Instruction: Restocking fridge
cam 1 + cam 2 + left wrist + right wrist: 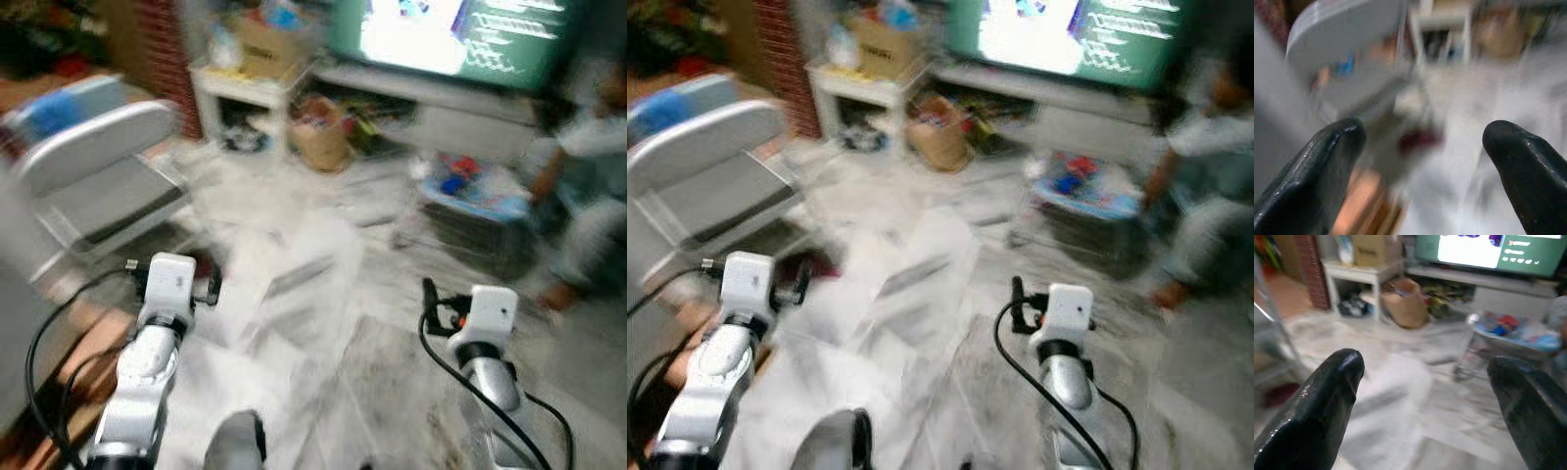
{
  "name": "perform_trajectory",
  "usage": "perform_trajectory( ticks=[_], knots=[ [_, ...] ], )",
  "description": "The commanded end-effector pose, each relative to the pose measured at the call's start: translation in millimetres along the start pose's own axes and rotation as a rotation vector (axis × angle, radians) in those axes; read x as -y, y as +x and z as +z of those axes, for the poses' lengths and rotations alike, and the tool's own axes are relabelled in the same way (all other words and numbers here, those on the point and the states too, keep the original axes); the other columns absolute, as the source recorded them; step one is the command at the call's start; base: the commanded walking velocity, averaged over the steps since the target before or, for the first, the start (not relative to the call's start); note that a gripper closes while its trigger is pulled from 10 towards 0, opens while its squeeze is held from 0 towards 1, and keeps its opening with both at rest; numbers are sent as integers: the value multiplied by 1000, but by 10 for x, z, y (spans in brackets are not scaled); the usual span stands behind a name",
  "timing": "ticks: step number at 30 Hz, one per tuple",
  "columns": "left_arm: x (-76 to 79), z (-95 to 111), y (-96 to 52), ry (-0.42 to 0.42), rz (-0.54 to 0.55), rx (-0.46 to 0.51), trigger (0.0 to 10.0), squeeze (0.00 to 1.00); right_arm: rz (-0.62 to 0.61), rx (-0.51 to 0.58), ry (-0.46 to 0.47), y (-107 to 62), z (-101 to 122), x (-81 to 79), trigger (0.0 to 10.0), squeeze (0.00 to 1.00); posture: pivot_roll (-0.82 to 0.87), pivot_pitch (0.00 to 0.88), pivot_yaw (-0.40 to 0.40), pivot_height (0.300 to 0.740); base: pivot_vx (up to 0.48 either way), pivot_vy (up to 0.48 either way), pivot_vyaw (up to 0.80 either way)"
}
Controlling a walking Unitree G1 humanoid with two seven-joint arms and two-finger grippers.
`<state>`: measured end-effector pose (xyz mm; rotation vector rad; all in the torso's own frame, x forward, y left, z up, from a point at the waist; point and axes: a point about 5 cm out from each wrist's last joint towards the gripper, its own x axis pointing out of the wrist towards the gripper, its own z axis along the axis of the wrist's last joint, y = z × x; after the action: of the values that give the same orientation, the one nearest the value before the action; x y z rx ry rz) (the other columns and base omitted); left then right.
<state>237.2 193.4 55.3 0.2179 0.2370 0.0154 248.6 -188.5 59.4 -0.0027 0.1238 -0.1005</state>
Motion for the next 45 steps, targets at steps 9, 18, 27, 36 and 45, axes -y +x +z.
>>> perform_trajectory(
  ticks=[9, 18, 27, 36, 45],
  knots=[
    [-37, 140, 98, -22, 21, 63, 10000, 0, -5, 1, 3, 21, 9, 6, 10000, 0, 98, 37, -25, 740, -134, 200, 0],
    [-82, 201, 163, 5, 34, 85, 10000, 0, 5, 21, 10, 72, 71, -7, 10000, 0, 99, 49, -25, 740, 0, 83, 0],
    [-45, 79, 89, 33, 41, 41, 10000, 0, -7, 5, 0, 31, 26, 27, 10000, 0, 95, 64, -11, 740, -122, 424, 0],
    [52, 86, 72, 23, 5, 42, 10000, 0, -2, 16, -30, 45, 50, 40, 10000, 0, 89, 65, -14, 740, -298, 380, 0],
    [59, 85, 82, 12, 12, 36, 10000, 0, -18, 13, -46, 34, 42, 60, 10000, 0, 85, 64, -19, 740, -326, 355, 0]
  ],
)
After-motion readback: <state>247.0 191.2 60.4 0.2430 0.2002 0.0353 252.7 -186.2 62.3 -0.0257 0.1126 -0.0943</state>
